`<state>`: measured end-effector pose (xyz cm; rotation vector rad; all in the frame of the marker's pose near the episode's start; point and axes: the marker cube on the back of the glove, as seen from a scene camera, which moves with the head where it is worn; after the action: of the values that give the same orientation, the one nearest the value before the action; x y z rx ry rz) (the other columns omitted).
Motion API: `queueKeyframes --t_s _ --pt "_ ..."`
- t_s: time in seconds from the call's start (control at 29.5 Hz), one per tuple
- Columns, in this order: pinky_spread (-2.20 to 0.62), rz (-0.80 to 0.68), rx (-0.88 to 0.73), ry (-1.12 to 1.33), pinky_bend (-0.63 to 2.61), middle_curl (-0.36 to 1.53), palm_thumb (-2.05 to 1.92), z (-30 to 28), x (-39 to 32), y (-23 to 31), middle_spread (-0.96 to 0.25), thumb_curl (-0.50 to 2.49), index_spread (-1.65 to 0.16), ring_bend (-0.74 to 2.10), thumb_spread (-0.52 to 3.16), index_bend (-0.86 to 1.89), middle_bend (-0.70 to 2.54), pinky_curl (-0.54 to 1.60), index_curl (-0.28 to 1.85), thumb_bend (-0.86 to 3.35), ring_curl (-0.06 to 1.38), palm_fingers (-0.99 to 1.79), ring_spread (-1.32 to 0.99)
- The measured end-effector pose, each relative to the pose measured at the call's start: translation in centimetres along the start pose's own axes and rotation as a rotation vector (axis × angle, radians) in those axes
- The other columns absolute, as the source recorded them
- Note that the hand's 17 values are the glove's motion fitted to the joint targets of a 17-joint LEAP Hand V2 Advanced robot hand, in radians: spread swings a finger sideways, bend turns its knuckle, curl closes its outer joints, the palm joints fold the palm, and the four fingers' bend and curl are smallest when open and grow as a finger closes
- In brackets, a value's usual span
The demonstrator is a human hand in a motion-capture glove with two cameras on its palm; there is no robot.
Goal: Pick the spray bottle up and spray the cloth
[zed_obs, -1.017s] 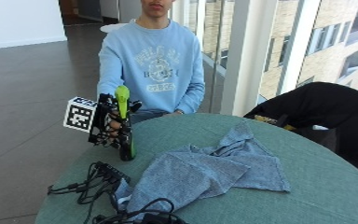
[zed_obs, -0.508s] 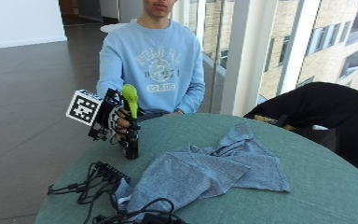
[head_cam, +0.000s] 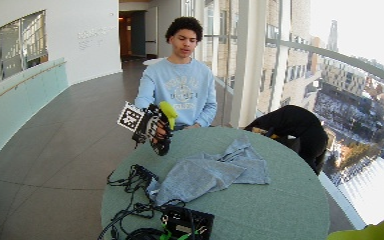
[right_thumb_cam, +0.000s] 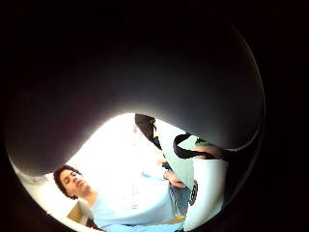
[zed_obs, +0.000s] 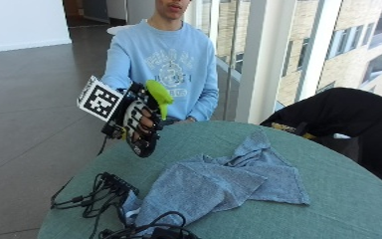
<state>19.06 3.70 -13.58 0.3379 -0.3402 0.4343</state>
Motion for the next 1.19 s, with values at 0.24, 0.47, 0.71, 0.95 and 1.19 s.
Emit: queueKeyframes --t_s 0.24,0.47,0.71,0.95,1.19 --pt "0.18 0.077 -0.148 0.093 0.19 0.47 0.95 0.6 -1.5 -1.8 -0.10 0.49 -0.24 0.47 0.91 0.15 0.38 0.31 0.39 -0.02 0.39 1.16 -0.09" --pt "0.19 0.172 -0.286 0.131 0.20 0.47 0.94 1.8 -1.8 -2.7 -0.10 0.50 -0.23 0.48 0.91 0.14 0.39 0.33 0.39 -0.02 0.39 1.16 -0.08" --pt "0.19 0.175 -0.348 0.151 0.20 0.47 0.94 3.3 -1.8 -2.7 -0.10 0.52 -0.23 0.48 0.93 0.14 0.40 0.34 0.39 -0.02 0.39 1.16 -0.08" --pt "0.19 0.168 -0.376 0.160 0.20 0.48 0.94 3.9 -1.9 -2.6 -0.09 0.53 -0.23 0.49 0.93 0.14 0.40 0.34 0.39 -0.02 0.39 1.16 -0.08" --pt "0.19 0.164 -0.380 0.155 0.20 0.48 0.93 4.0 -2.1 -2.6 -0.09 0.53 -0.23 0.49 0.93 0.14 0.40 0.35 0.40 -0.02 0.39 1.16 -0.08"
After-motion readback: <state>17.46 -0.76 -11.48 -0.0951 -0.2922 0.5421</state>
